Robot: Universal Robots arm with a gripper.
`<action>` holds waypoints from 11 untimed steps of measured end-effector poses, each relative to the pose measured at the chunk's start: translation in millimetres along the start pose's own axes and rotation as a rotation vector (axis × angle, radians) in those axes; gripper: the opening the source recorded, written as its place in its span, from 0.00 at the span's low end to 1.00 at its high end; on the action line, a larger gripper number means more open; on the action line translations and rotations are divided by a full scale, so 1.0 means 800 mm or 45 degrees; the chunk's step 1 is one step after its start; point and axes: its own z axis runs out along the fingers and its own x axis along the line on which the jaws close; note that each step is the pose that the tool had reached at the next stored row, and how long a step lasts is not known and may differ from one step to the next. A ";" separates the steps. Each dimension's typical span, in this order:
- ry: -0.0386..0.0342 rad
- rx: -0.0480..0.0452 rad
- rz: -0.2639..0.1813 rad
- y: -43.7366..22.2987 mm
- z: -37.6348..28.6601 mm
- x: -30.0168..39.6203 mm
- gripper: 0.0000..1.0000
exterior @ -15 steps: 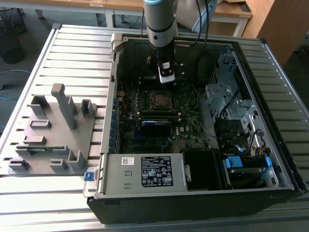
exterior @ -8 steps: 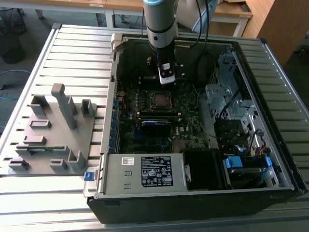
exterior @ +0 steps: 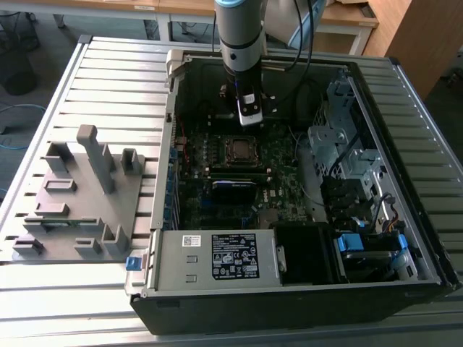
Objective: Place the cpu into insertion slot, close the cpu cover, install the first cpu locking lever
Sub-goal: 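Close the cpu cover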
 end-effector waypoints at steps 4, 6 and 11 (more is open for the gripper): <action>0.0000 0.000 0.000 0.0006 -0.0025 -0.0003 0.10; 0.0000 0.000 0.000 0.0007 -0.0025 -0.0003 0.10; 0.0000 0.000 0.000 0.0007 -0.0025 -0.0003 0.10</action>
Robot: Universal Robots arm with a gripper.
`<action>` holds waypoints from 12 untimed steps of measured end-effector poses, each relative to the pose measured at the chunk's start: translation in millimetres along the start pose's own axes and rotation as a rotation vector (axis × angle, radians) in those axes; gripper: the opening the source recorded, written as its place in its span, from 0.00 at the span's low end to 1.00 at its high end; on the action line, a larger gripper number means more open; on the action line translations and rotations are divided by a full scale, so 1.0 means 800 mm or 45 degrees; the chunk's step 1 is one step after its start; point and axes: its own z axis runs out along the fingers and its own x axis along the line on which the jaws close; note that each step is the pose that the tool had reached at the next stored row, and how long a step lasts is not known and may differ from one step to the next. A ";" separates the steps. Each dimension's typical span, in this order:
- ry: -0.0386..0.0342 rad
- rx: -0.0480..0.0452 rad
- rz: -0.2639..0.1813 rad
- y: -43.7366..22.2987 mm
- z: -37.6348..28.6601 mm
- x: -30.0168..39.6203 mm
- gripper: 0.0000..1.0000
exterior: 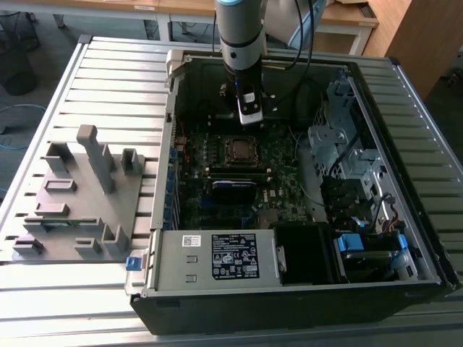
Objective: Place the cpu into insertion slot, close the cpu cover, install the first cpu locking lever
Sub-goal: 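Close the cpu cover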
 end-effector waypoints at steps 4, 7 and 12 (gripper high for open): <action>0.0070 0.003 0.001 0.0000 0.0000 -0.0001 0.10; 0.0305 0.015 0.006 0.0000 0.0003 -0.0001 0.10; 0.0353 0.017 0.007 -0.0001 0.0003 -0.0001 0.10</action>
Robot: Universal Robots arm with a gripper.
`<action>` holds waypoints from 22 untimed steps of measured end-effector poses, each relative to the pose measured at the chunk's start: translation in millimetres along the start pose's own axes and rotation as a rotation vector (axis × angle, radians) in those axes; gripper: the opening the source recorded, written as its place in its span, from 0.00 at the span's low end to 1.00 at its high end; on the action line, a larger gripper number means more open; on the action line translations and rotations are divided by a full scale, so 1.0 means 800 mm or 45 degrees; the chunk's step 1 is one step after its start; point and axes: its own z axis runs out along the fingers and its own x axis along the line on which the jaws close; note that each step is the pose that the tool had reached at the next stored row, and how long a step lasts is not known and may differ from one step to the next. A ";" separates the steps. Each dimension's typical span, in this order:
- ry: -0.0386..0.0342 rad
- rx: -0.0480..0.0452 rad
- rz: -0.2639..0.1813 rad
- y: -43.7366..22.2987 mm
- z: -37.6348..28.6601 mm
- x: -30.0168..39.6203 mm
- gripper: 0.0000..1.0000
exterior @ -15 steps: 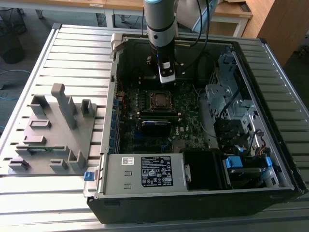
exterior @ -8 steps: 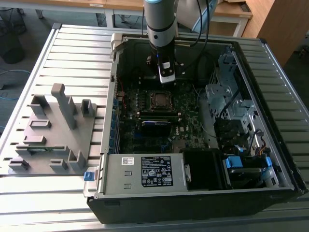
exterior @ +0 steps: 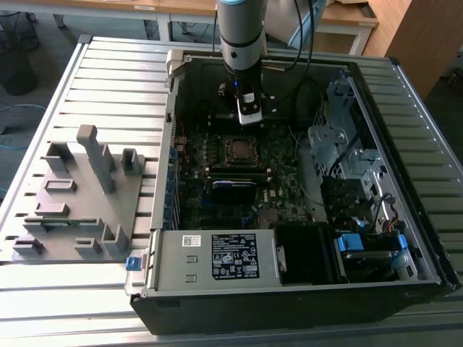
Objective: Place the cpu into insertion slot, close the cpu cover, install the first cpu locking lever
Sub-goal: 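Close the cpu cover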
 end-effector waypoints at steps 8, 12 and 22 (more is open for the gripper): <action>0.0997 0.049 0.020 -0.0002 0.0016 -0.0002 0.10; 0.1145 0.056 0.023 -0.0002 0.0016 -0.0002 0.10; 0.0654 0.169 0.007 -0.0002 0.0017 -0.0003 0.10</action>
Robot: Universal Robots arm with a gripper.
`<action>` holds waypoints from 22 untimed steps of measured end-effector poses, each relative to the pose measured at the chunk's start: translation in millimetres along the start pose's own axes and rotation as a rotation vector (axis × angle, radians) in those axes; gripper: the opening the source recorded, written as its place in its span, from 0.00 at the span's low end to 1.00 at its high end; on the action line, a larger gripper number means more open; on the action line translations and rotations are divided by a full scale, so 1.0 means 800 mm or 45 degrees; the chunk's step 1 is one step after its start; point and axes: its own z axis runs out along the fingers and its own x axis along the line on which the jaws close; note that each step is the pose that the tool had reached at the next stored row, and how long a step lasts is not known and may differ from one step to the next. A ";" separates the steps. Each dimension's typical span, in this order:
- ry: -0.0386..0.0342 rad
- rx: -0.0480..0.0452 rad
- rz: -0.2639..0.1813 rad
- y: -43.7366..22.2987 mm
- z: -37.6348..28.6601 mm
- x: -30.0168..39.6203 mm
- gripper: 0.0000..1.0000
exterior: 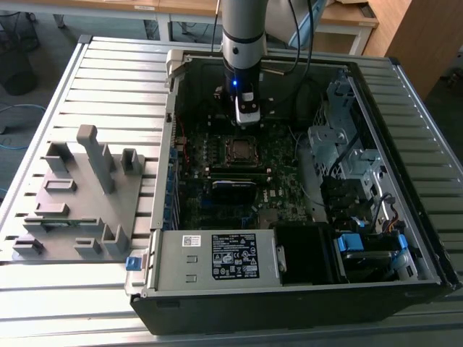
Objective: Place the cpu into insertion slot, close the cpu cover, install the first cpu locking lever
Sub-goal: 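Close the cpu cover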
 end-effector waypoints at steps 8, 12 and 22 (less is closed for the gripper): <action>0.0000 0.001 -0.002 0.0001 -0.0010 0.0000 0.10; 0.0003 0.001 -0.005 0.0006 -0.0058 -0.0002 0.10; -0.0100 0.030 -0.016 0.0045 -0.0047 -0.0085 0.10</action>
